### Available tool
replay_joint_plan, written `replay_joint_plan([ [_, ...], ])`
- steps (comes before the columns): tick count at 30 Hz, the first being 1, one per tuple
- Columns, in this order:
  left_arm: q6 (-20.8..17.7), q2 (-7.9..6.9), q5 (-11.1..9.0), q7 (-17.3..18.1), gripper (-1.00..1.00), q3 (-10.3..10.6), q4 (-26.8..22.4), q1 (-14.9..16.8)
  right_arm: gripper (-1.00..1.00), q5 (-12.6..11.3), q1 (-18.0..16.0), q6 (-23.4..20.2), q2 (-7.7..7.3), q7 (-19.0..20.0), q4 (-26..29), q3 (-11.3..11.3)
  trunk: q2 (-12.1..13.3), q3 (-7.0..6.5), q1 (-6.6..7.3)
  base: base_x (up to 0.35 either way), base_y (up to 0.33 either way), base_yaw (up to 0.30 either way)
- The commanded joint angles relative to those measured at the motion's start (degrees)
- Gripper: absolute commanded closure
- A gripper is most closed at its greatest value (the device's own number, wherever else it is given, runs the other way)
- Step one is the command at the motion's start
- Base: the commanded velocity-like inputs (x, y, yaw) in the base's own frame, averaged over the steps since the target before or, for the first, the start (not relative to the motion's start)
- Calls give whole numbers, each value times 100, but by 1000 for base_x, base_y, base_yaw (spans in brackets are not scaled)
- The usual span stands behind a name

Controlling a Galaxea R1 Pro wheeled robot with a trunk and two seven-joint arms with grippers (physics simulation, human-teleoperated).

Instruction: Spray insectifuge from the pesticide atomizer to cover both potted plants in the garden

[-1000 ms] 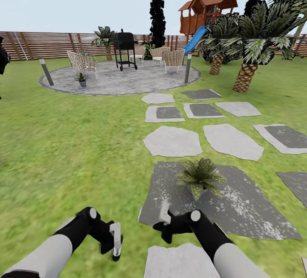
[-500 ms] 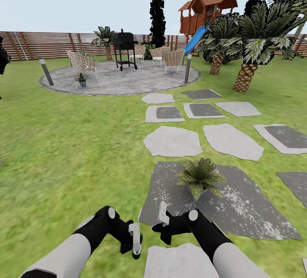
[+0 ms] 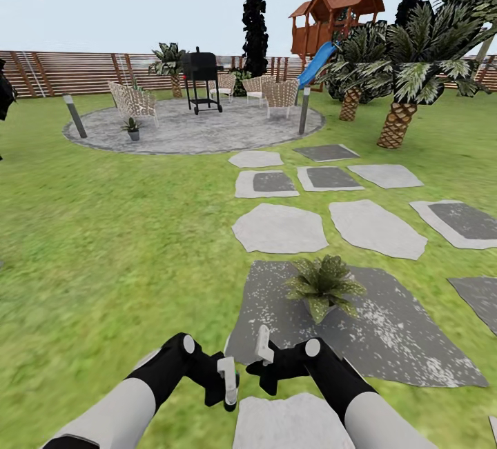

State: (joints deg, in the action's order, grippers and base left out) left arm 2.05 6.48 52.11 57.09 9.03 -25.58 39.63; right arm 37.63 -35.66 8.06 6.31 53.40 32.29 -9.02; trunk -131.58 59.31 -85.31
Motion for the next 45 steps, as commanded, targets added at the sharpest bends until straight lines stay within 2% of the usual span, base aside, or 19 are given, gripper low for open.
replay_joint_plan([
  [1, 28, 6, 32, 13, 100, -3, -8, 1, 100, 60, -2, 50, 1, 4, 6, 6, -2, 5, 1, 0, 0, 0],
  [7, 39, 101, 24, 13, 100, -7, -8, 1, 100, 60, -2, 53, 1, 4, 6, 6, -2, 5, 1, 0, 0, 0],
  [21, 87, 206, -27, 19, 100, -24, -8, -8, 100, 60, -2, 55, 1, 4, 6, 6, -2, 5, 1, 0, 0, 0],
  [27, 85, 207, -27, 13, 100, -22, -7, -8, 100, 60, -2, 55, 1, 4, 6, 6, -2, 5, 1, 0, 0, 0],
  [30, 94, 146, 7, 18, 100, -6, 42, -8, 100, 60, -2, 55, 1, 4, 6, 6, -2, 5, 1, 0, 0, 0],
  [32, 97, 36, 41, 21, 100, -6, 61, -11, 100, 62, -2, 55, 1, 4, 0, 6, -2, 5, 1, 0, 0, 0],
  [38, 111, -675, -6, 23, 100, -34, 92, -33, 100, 74, -2, 55, -5, -8, -26, 6, -2, 5, 1, 0, 0, 0],
  [39, 111, -809, -13, 23, 100, -38, 94, -41, 100, 76, -2, 55, -6, -11, -32, 9, -2, 5, 1, 0, 0, 0],
  [40, 111, -1087, -30, 16, 100, -45, 99, -50, 100, 77, -2, 59, -7, -28, -36, 16, -2, 5, 1, 0, 0, 0],
  [42, 110, -1380, -45, 5, 100, -51, 131, -68, 100, 78, -2, 63, -11, -50, -42, 25, -2, 5, 1, 0, 0, 0],
  [44, 105, -1525, -104, -103, 100, -147, 214, -80, 100, 75, -2, 64, -12, -58, -47, 25, -2, 5, 1, 0, 0, 0],
  [45, 104, -1573, -261, -294, 100, -357, 285, -85, 100, 68, -2, 66, -14, -62, -51, 33, -2, 5, 1, 0, 0, 0],
])
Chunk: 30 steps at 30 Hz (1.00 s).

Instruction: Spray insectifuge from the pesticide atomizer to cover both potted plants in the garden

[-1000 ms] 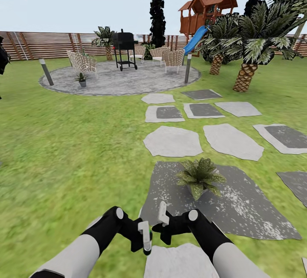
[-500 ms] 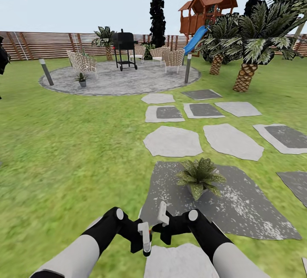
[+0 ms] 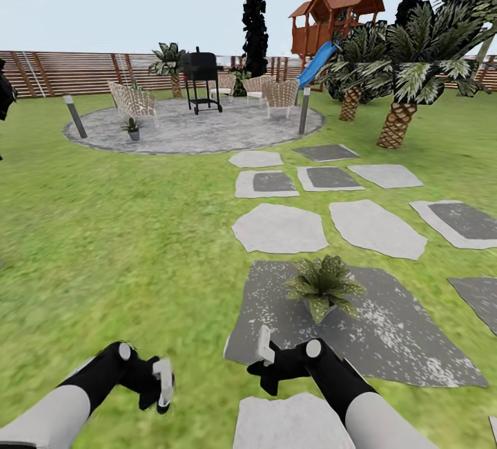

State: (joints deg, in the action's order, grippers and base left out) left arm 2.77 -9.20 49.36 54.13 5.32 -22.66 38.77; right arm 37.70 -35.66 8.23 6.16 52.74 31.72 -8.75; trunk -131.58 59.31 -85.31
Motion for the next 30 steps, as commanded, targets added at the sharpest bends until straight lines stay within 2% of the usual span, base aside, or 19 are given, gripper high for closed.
replay_joint_plan([
  [1, 31, -29, -179, -219, 100, -232, 68, -4, 100, 53, -2, 49, 1, -10, 3, 13, -2, 5, 1, 0, 0, 0],
  [2, 31, -40, -359, -452, 100, -450, 161, -7, 100, 44, -2, 53, -11, -105, 2, 27, -2, 5, 1, 0, 0, 0],
  [3, 27, -37, -536, -717, 100, -637, 295, -8, 100, 36, 4, 54, -23, -416, -4, 38, -2, 5, 1, 0, 0, 0],
  [4, 20, 13, -1072, -1558, 100, -889, 699, -9, -100, 19, 34, 57, -33, -1470, -191, 47, -2, 5, 1, 0, 0, 0],
  [5, 17, 20, -1241, -1784, 100, -911, 818, -9, -100, 14, 37, 60, -32, -1683, -284, 48, -2, 5, 1, 0, 0, 0],
  [7, 25, 33, -1758, -2363, 100, -931, 1138, -9, -100, 0, 40, 65, -20, -2073, -553, 48, -2, 5, 1, 0, 0, 0],
  [9, 50, 45, -2491, -3116, 100, -942, 1510, -18, -100, -51, 41, 71, 0, -2544, -778, 74, -2, 5, 1, 0, 0, 0],
  [11, 324, 60, -2942, -3625, 100, -944, 1659, -167, -100, -314, 48, 96, 0, -3023, -911, 137, -2, 5, 1, 0, 0, 0],
  [12, 484, 71, -3067, -3743, 100, -945, 1682, -235, -100, -428, 59, 136, -5, -3172, -979, 147, -2, 5, 1, 0, 0, 0],
  [14, 917, 127, -3556, -4008, 100, -945, 1720, -457, -100, -710, 176, 456, -24, -3653, -1198, 159, -2, 5, 1, 0, 0, 0],
  [15, 1038, 178, -3831, -4119, 100, -945, 1702, -573, -100, -779, 287, 711, -34, -3933, -1315, 164, -2, 5, 1, 0, 0, 0],
  [17, 1123, 211, -4179, -4338, 100, -945, 1701, -686, -100, -833, 519, 1205, -39, -4555, -1531, 168, -2, 5, 1, 0, 0, 0],
  [19, 1157, 226, -4364, -4586, 100, -945, 1691, -835, -100, -861, 803, 1764, -35, -5420, -1781, 165, -2, 5, 1, 0, 0, 0],
  [21, 1196, 236, -4500, -4920, 100, -945, 1671, -976, -100, -873, 991, 2252, -29, -6084, -2043, 166, -2, 5, 1, 0, 0, 0],
  [22, 1371, 240, -4589, -5077, 100, -945, 1667, -1060, -100, -887, 1038, 2419, -22, -6264, -2176, 172, -2, 5, 1, 0, 0, 0],
  [25, 1755, 247, -4812, -5259, 100, -945, 1704, -1150, -100, -1282, 1082, 2566, -24, -6440, -2318, 302, -2, 5, 1, 0, 0, 0],
  [26, 1834, 240, -4926, -5292, 100, -945, 1716, -1166, -100, -1829, 1092, 2590, -24, -6463, -2341, 355, -2, 5, 1, 0, 0, 0],
  [27, 1840, 220, -4972, -5297, 100, -948, 1719, -1168, -100, -1953, 1095, 2593, -41, -6467, -2349, 371, -2, 5, 1, 0, 0, 0],
  [30, 1845, 201, -5217, -5306, 100, -971, 1721, -1169, -100, -2025, 1096, 2593, -190, -6469, -2354, 426, -2, 5, 1, 0, 0, 0],
])
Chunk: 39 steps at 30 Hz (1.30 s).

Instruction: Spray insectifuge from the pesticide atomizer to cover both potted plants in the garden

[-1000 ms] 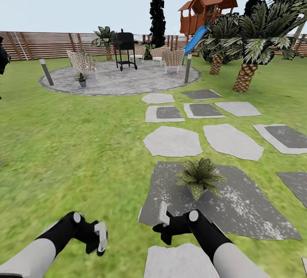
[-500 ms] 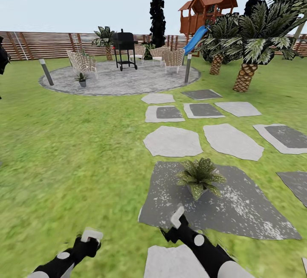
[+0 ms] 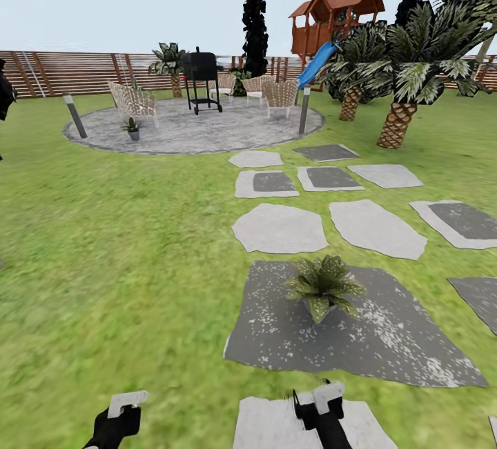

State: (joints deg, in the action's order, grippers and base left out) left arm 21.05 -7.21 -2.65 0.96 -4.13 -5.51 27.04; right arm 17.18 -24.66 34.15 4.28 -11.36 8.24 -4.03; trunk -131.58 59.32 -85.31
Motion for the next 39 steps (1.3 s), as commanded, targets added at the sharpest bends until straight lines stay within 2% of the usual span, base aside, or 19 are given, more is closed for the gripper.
replay_joint_plan([
  [1, 40, 26, -302, 31, 100, -32, 14, 3, -100, -77, 3, 4, -112, -60, -58, -23, -2, -3, 1, 0, 0, 0],
  [2, 42, 29, -334, 31, 100, -34, 14, 3, -100, -296, 5, 4, -119, -60, -80, -24, -2, -11, 1, 0, 0, 0],
  [4, 35, 39, -337, 73, 100, -29, 14, 3, -100, -575, 5, 3, -120, -55, -97, -27, -2, -28, 1, 0, 0, 0],
  [7, 22, 49, -322, 99, 100, -27, 15, 3, -100, -678, 5, 4, -120, -52, -104, -35, -2, -52, 1, 0, 0, 0],
  [10, 29, 40, -337, 65, 100, -27, 16, -30, -100, -647, 33, 4, -120, -18, -196, -58, -2, -61, 1, 0, 0, 0],
  [14, 31, 52, -330, 50, 100, -27, 15, -64, -100, -423, 72, 4, -120, -8, -437, -71, -2, -62, 1, 0, 0, 0],
  [19, 31, 45, -341, 33, 100, -27, 15, -75, -100, -430, 76, 4, -114, -28, -455, -52, -2, -62, 1, 0, 23, 0],
  [26, 38, 44, -338, 31, 100, -27, 13, -129, -100, -427, 76, -4, -111, -25, -455, -52, -2, -62, 1, 0, 275, 10],
  [34, 40, 44, -311, 36, 100, -27, 14, -164, -100, -417, 79, -5, -111, -33, -462, -54, -2, -62, 1, 26, 307, 267],
  [39, 40, 44, -298, 36, 100, -27, 15, -164, -100, -411, 81, -3, -111, -33, -464, -55, -2, -62, 1, 207, 287, 278],
])
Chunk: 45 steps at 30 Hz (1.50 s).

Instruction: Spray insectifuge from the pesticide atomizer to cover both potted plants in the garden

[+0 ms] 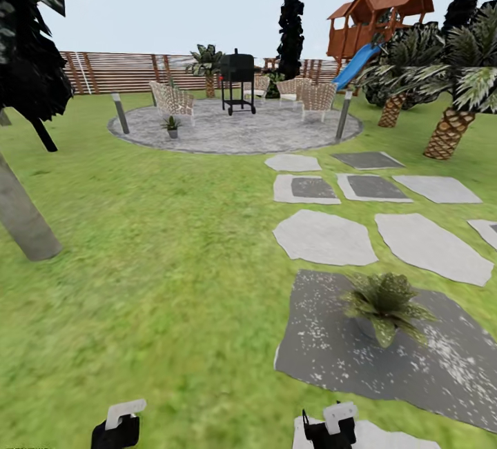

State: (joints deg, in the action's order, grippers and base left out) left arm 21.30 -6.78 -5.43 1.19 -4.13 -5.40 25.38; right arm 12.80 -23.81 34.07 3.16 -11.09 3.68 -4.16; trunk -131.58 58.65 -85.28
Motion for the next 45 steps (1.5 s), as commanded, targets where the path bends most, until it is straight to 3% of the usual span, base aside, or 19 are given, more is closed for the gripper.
replay_joint_plan([
  [1, 15, 1, -19, 13, 100, -27, 4, 3, -100, 28, -5, 4, 0, -60, -7, -42, -2, 5, -1, 230, 272, 278],
  [17, 15, -7, -19, 13, 100, -27, 4, -6, -100, 22, -1, 4, 0, -70, -7, -41, -2, -14, -1, 255, 229, 234],
  [45, 15, -18, -15, 13, 100, -27, 4, -6, -100, -8, -1, 12, -9, -78, 1, -22, -2, -62, -1, 312, 103, 3],
])
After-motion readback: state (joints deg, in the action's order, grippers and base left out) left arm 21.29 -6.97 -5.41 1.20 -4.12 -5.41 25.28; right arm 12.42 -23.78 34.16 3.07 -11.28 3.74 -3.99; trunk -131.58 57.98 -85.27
